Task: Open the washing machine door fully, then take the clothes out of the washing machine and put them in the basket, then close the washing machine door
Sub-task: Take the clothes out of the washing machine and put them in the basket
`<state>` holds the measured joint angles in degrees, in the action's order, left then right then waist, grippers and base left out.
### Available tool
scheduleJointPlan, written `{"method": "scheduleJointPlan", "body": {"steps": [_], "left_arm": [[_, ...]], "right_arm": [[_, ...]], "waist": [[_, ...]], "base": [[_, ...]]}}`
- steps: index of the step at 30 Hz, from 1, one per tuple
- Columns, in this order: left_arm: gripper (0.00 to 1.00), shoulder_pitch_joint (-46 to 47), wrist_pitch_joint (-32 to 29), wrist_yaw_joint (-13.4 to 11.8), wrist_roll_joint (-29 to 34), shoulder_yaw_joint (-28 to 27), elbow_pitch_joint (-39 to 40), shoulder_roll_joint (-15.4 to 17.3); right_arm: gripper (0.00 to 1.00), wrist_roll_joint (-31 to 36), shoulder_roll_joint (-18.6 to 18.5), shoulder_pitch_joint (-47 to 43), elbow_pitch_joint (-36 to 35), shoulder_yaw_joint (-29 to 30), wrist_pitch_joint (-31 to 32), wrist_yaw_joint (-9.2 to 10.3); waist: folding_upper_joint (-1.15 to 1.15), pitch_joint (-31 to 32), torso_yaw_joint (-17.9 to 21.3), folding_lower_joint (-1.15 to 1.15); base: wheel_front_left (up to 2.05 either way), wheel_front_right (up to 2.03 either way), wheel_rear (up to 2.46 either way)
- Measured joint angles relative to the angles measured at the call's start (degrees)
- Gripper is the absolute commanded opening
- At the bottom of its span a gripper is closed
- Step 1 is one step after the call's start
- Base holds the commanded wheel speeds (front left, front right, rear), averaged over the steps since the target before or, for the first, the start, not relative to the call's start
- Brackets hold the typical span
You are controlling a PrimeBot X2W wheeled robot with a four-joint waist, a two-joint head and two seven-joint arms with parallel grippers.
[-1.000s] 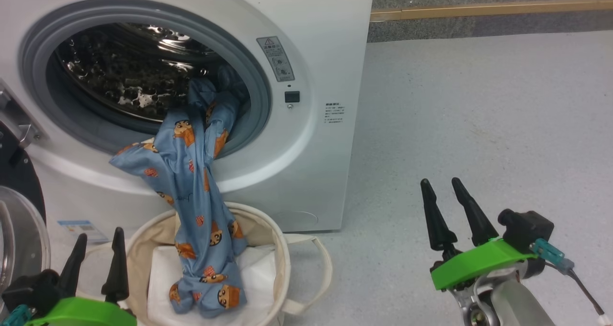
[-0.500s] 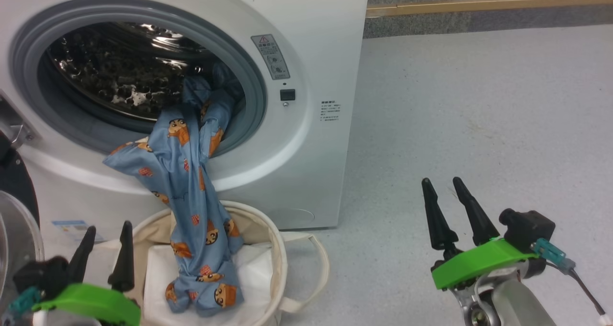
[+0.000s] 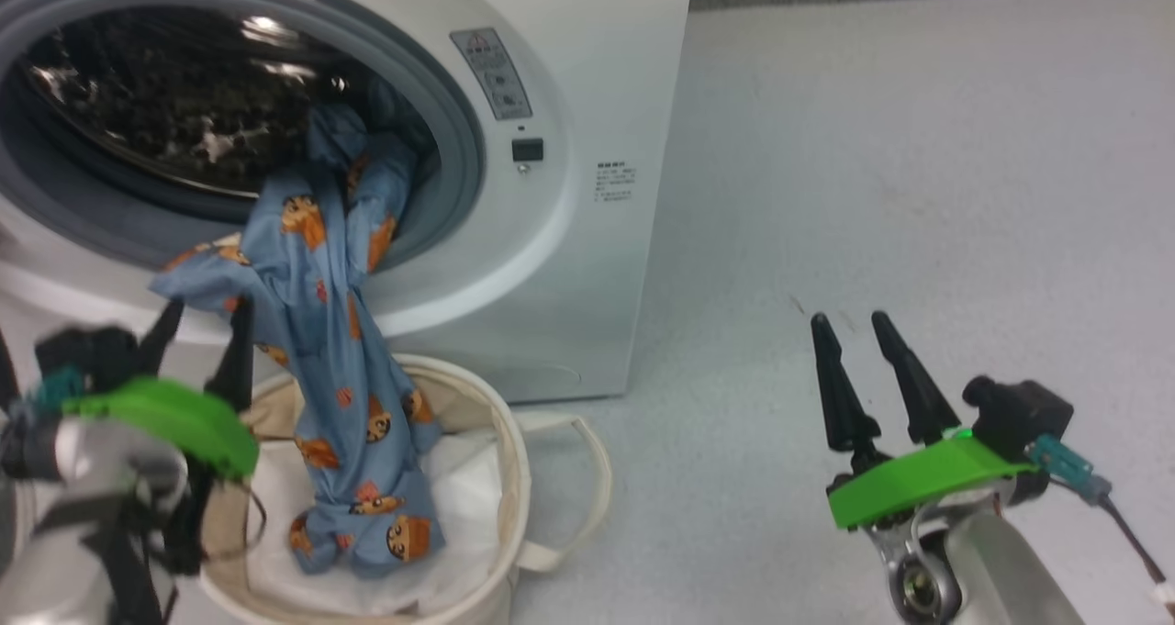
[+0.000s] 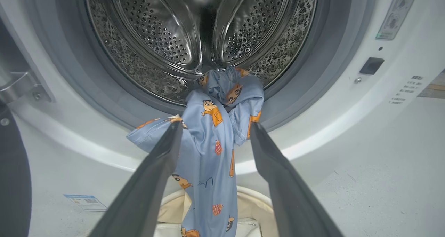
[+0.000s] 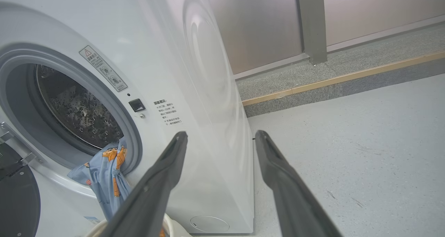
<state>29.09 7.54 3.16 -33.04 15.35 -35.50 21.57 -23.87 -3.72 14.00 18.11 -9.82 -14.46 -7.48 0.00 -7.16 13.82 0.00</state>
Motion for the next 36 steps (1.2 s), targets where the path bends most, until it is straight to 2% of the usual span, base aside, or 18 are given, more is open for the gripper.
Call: {"method": "scheduleJointPlan", "body": {"steps": [10,19,25,30,31,32,33,36], "left_arm": [[1.00,18.1,-2.4,3.2,0.6,2.0,-15.2,-0.1],[1.00,29.1,-3.0,3.9,0.2,2.8,-28.5,1.7],[1.00,32.7,-3.8,4.0,-0.1,4.2,-33.3,1.9],[1.00,33.9,-5.3,4.0,-2.0,5.5,-33.7,1.7],[0.96,34.2,-5.4,4.0,-2.4,5.8,-33.8,1.7],[0.16,34.4,-5.5,4.0,-2.6,6.1,-34.0,1.7],[0.02,34.5,-5.5,4.0,-3.3,6.7,-34.0,1.7],[0.00,34.4,-5.4,4.0,-4.5,8.0,-34.0,1.5]], "right_arm": [[1.00,0.0,0.4,3.8,-2.8,1.2,0.0,0.00],[1.00,-0.9,0.6,6.1,-4.8,2.0,0.0,0.00],[1.00,-1.5,0.6,6.9,-5.2,2.1,0.0,0.00],[1.00,-1.5,0.7,7.1,-5.5,2.2,0.0,0.00],[1.00,-1.5,0.7,7.2,-5.5,2.2,0.0,0.00],[1.00,-1.5,0.7,7.2,-5.5,2.2,0.0,0.00],[1.00,-1.5,0.7,7.3,-5.5,2.1,0.0,0.00],[1.00,-1.5,0.7,7.6,-5.5,2.1,0.0,0.00]], "waist": [[0.00,-8.0,2.3,0.00],[0.00,-16.0,5.8,0.00],[0.00,-19.3,7.0,0.01],[0.00,-20.5,7.0,0.01],[0.00,-20.6,6.9,0.01],[0.00,-20.7,6.9,0.01],[0.00,-20.7,6.8,0.01],[0.00,-20.4,6.7,0.01]], "base": [[0.00,0.00,0.00],[0.00,0.00,0.00],[0.00,0.00,0.00],[0.00,0.00,0.00],[0.00,0.00,0.00],[0.00,0.00,0.00],[0.00,0.00,0.00],[0.00,0.00,0.00]]}}
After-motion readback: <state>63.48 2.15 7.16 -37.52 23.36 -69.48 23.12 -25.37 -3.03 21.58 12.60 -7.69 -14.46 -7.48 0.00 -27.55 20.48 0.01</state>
